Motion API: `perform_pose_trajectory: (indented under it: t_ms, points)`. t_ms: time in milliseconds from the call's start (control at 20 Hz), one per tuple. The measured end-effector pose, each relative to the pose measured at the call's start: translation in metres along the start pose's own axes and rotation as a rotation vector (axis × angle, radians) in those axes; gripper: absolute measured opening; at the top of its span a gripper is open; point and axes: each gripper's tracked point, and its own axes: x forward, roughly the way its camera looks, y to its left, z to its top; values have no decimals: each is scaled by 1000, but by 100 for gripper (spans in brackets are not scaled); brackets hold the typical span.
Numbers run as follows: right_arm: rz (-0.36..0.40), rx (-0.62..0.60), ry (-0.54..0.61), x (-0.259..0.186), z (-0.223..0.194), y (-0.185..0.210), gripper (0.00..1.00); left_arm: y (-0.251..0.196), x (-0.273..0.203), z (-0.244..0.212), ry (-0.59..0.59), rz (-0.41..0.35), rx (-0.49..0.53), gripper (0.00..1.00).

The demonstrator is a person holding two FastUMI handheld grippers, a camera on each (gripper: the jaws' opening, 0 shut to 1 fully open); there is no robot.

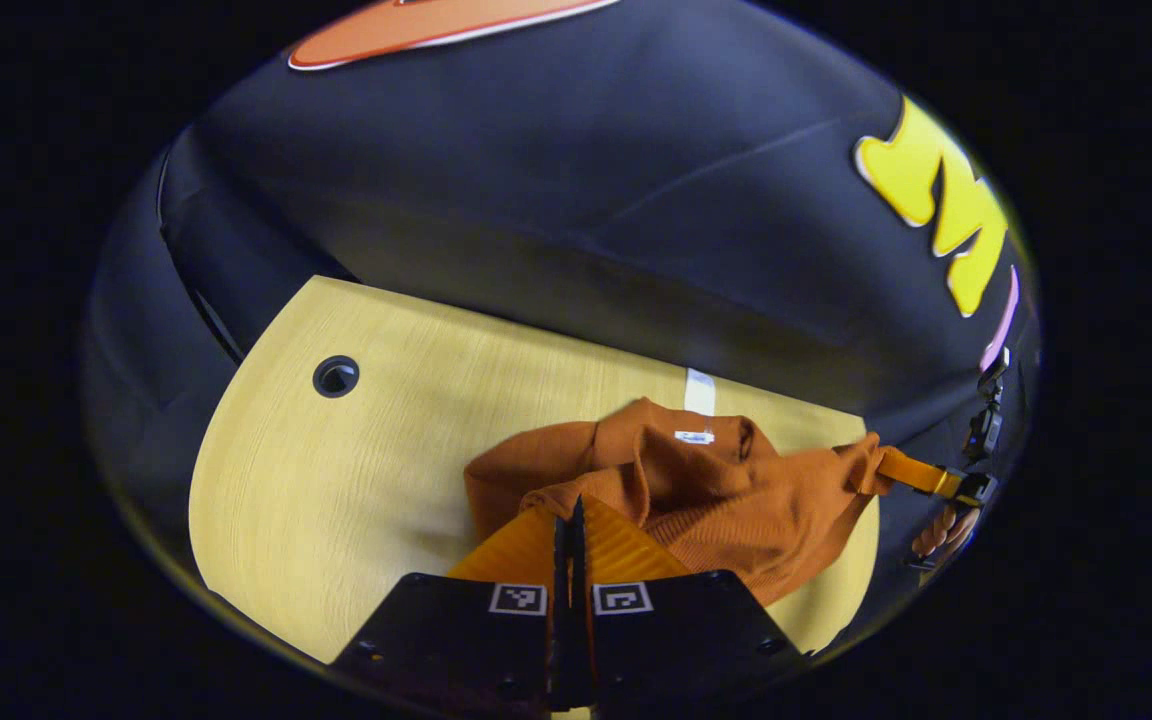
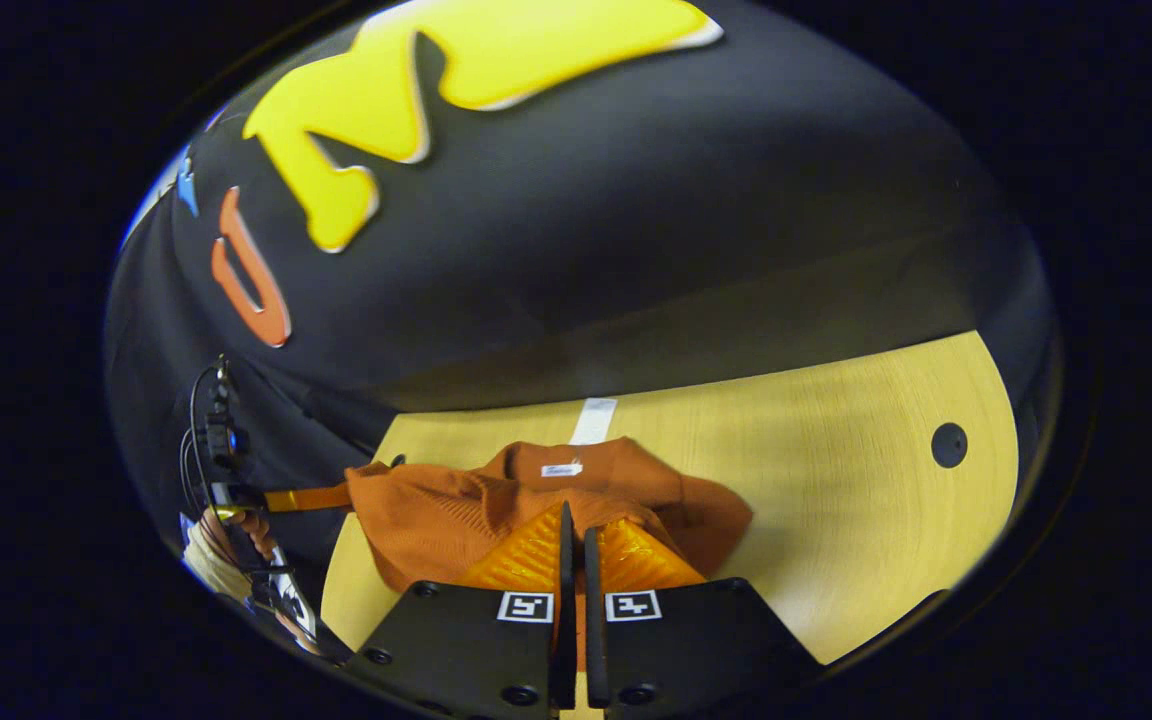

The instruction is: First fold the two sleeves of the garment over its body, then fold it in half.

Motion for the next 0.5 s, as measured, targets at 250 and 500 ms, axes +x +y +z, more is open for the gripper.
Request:
perform_pose_trajectory:
  t_ms: [250,500]
  points:
    - [-178,220,43,66,-34,-63,5,11,58,-11,43,32,50,3]
    - [-144,362,-28,69,-27,-63,6,15,67,0,-4,14,71,3]
